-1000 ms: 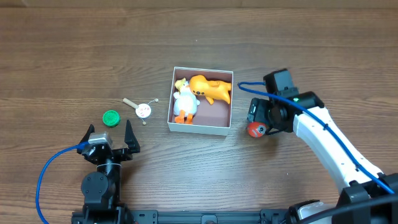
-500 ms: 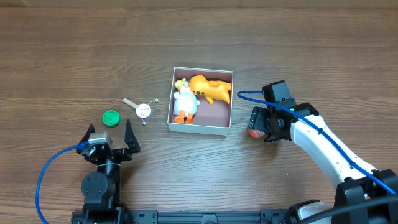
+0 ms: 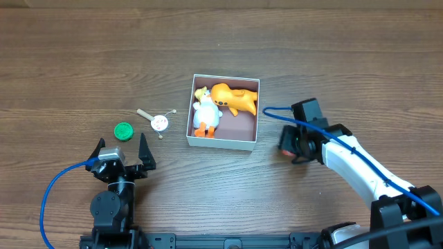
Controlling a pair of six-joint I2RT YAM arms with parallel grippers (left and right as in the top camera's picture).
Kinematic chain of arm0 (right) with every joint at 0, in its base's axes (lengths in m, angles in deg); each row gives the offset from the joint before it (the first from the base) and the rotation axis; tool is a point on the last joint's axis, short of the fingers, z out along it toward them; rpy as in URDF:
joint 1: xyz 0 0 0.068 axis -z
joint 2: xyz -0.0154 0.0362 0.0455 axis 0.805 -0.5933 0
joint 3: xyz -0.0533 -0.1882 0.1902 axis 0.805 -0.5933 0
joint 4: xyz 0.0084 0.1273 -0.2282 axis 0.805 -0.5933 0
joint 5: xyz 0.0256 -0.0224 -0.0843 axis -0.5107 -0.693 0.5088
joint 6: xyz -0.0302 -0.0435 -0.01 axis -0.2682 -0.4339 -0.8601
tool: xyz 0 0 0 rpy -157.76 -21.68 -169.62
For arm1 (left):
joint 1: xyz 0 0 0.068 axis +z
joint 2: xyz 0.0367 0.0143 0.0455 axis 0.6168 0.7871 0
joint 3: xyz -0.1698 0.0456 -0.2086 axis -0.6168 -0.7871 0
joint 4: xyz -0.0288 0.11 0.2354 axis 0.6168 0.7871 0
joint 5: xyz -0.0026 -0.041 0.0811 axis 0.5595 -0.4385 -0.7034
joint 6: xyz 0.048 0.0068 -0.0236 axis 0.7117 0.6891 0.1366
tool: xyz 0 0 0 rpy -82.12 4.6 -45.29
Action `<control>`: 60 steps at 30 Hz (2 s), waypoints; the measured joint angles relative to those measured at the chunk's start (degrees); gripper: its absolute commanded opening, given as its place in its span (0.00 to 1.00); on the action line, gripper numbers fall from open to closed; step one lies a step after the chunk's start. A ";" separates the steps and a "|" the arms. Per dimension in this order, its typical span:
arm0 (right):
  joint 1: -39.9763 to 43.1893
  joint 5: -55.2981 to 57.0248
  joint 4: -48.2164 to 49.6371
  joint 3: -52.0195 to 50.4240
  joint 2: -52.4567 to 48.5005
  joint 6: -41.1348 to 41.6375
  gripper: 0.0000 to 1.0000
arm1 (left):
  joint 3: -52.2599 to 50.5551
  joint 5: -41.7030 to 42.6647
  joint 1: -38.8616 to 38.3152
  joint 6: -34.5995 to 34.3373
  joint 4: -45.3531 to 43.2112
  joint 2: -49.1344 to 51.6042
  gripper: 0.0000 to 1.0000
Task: Pack container
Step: 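Carry the red ball into the box and lower it with the right gripper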
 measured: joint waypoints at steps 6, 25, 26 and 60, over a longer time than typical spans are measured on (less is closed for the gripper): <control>0.07 0.52 -3.17 1.60 0.17 -0.07 0.04 | 0.00 0.00 0.00 0.00 -0.04 0.00 1.00; -14.21 2.67 -30.03 41.99 -0.52 -7.26 0.04 | -0.02 -0.02 0.00 0.00 0.00 0.00 1.00; -15.19 2.67 -29.90 41.99 -0.55 -7.63 0.04 | 0.00 0.00 0.00 0.00 -0.02 0.00 1.00; -22.97 6.03 -28.76 41.92 -21.00 -9.57 0.38 | 0.00 0.00 0.00 0.00 0.00 0.00 1.00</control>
